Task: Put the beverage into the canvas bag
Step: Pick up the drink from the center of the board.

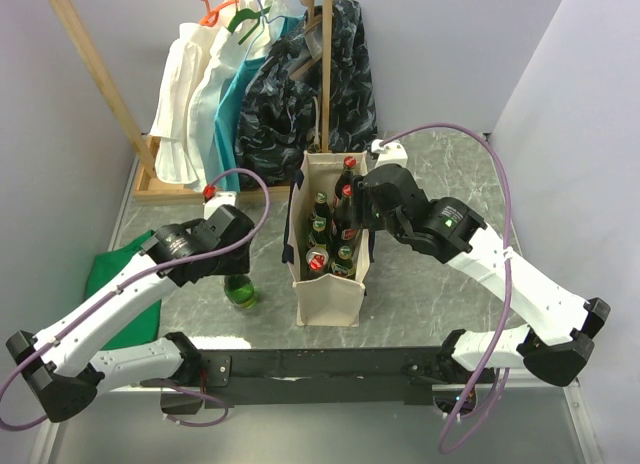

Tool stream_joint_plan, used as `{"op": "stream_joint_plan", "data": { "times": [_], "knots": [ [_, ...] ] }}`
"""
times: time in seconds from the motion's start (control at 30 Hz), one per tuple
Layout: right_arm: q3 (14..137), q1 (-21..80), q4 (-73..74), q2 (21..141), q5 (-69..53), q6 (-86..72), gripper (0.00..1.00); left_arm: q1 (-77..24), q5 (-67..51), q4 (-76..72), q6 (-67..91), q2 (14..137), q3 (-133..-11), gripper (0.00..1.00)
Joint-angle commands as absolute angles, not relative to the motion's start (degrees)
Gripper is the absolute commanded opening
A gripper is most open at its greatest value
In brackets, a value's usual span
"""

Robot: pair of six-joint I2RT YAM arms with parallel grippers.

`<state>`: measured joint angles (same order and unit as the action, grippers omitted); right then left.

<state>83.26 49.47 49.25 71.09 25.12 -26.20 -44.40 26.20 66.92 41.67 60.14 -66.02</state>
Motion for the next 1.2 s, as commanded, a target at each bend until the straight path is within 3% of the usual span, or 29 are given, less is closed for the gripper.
{"op": "stream_joint_plan", "data": {
  "times": [0.0,0.73,1.17],
  "knots": [
    [83.85,49.13,48.78,70.49,24.96,-27.16,0.62,-43.51,24.52,67.50,42.54,58.36,-64.43,0.67],
    [83.23,49.13,49.39,70.75,24.52,-27.86,0.63,-42.63,21.80,60.56,39.46,59.23,-61.35,0.63],
    [83.32,49.13,49.22,71.19,25.14,-27.25,0.63,-42.54,21.80,60.21,39.64,58.71,-60.47,0.43]
  ]
}}
